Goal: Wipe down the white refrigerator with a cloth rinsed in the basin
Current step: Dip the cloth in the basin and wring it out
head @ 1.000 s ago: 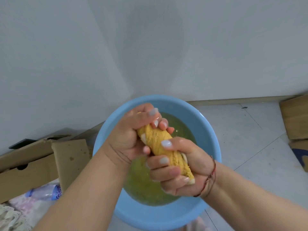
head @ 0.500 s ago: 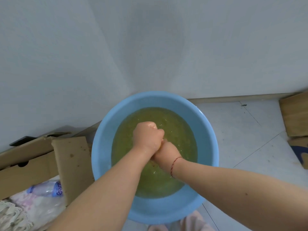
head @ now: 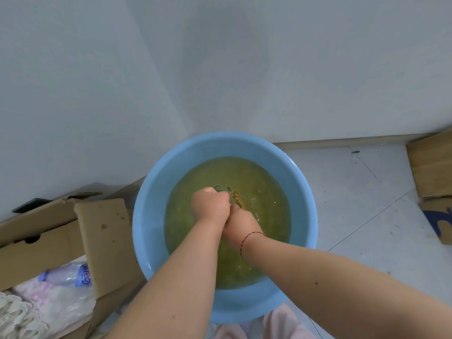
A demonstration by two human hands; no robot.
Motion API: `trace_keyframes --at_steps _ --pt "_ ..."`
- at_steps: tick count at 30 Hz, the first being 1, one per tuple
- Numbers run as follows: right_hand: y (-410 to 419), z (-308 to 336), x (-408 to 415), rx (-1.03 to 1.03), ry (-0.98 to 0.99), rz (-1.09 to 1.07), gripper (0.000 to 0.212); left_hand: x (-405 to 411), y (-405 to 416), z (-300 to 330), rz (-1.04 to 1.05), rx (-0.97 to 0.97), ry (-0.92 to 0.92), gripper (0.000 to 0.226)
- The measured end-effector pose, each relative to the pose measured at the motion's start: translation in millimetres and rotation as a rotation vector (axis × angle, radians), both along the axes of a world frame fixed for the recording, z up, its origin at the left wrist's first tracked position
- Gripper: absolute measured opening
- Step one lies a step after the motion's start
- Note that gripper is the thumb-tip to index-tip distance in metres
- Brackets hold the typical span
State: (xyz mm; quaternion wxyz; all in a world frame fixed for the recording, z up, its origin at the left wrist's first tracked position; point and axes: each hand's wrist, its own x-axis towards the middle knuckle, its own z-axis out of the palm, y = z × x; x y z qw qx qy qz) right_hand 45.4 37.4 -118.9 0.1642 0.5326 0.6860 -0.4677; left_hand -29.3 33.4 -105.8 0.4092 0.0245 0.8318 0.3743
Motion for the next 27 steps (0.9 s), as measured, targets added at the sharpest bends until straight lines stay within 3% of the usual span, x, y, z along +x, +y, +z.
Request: trace_keyframes --at_steps 4,7,10,15,18,20,21,23,27 --pt "1 5 4 -0.058 0.007 -0.054 0.046 -3 -3 3 0.004 0.003 -0.102 0.033" --pt "7 13 13 -0.085 0.057 -0.162 0.051 -12 -4 8 -0.038 0.073 -0.235 0.018" --pt "13 22 25 -0.139 0.173 -0.299 0.044 -21 -9 16 -0.039 0.078 -0.431 0.05" --pt "20 34 44 0.012 0.262 -0.115 0.053 -23 -22 32 -0.034 0.211 -0.533 0.04" --pt "34 48 62 -0.308 0.517 -0.204 0.045 -32 -28 40 0.065 0.381 -0.65 0.037" --pt "41 57 73 -0.492 0.644 -0.324 0.033 -37 -31 48 0.13 0.506 -0.757 0.049" --pt "44 63 75 -0.484 0.634 -0.357 0.025 -38 -31 53 0.122 0.537 -0.784 0.058" --pt "50 72 74 -0.261 0.504 -0.307 0.025 -37 -29 62 0.023 0.505 -0.733 0.068" --pt "62 85 70 0.37 0.336 -0.031 0.025 -28 -29 76 -0.238 0.378 -0.557 0.07"
